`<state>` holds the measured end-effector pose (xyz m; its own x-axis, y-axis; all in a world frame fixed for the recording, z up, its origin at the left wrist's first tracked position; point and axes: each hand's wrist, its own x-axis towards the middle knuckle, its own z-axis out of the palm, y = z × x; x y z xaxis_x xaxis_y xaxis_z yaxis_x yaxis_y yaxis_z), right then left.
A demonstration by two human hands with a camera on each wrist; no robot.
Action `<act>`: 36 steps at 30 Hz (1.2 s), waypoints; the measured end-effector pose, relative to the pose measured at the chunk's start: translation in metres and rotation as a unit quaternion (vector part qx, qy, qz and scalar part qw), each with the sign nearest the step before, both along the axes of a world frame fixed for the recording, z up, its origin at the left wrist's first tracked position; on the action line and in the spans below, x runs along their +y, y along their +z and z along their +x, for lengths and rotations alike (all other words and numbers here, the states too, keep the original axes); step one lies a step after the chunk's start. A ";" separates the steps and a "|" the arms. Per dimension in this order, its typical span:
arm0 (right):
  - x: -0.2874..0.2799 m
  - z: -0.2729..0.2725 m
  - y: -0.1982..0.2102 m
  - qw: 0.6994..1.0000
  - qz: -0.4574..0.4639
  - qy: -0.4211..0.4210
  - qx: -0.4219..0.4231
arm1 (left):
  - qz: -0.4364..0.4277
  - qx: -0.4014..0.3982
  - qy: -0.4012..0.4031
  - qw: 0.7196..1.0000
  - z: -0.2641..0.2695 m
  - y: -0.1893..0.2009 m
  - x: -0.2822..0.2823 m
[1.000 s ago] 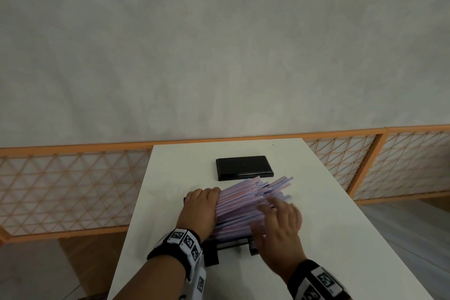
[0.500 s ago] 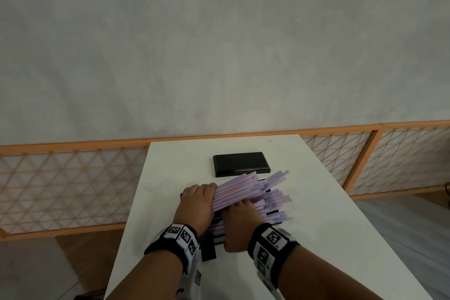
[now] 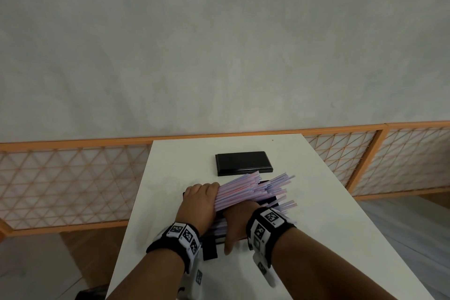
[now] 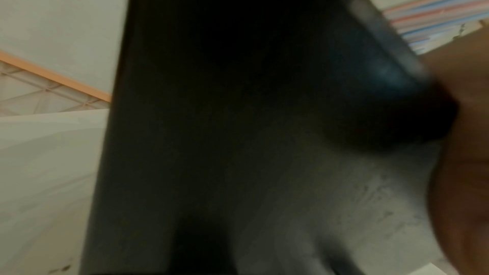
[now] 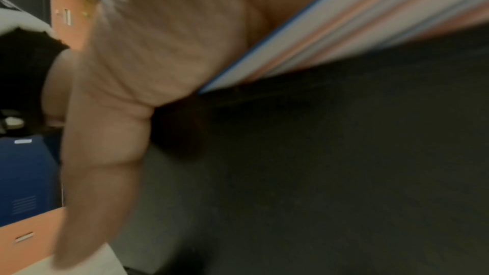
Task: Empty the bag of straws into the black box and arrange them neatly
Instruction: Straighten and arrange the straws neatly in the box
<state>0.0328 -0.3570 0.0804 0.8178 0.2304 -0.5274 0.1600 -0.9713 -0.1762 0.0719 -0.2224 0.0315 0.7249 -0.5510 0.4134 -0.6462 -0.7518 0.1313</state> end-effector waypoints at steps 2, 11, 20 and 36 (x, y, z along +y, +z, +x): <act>-0.002 -0.002 0.001 0.999 -0.008 0.012 -0.036 | 0.001 0.000 -0.001 1.000 0.000 0.000 0.000; -0.019 -0.013 -0.007 0.976 -0.016 0.111 -0.189 | -0.008 0.033 0.007 0.999 0.001 0.001 0.000; -0.017 -0.018 -0.027 0.940 0.038 0.157 -0.300 | -0.020 0.044 0.014 0.999 0.002 -0.001 0.000; -0.072 -0.063 -0.043 0.805 0.194 -0.362 -0.428 | -0.012 0.039 0.010 0.999 0.000 0.001 0.000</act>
<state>-0.0298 -0.4292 0.0372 0.8367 -0.4594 0.2981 -0.1997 -0.7628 -0.6150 0.0722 -0.2228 0.0328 0.7663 -0.5262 0.3686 -0.6178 -0.7609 0.1983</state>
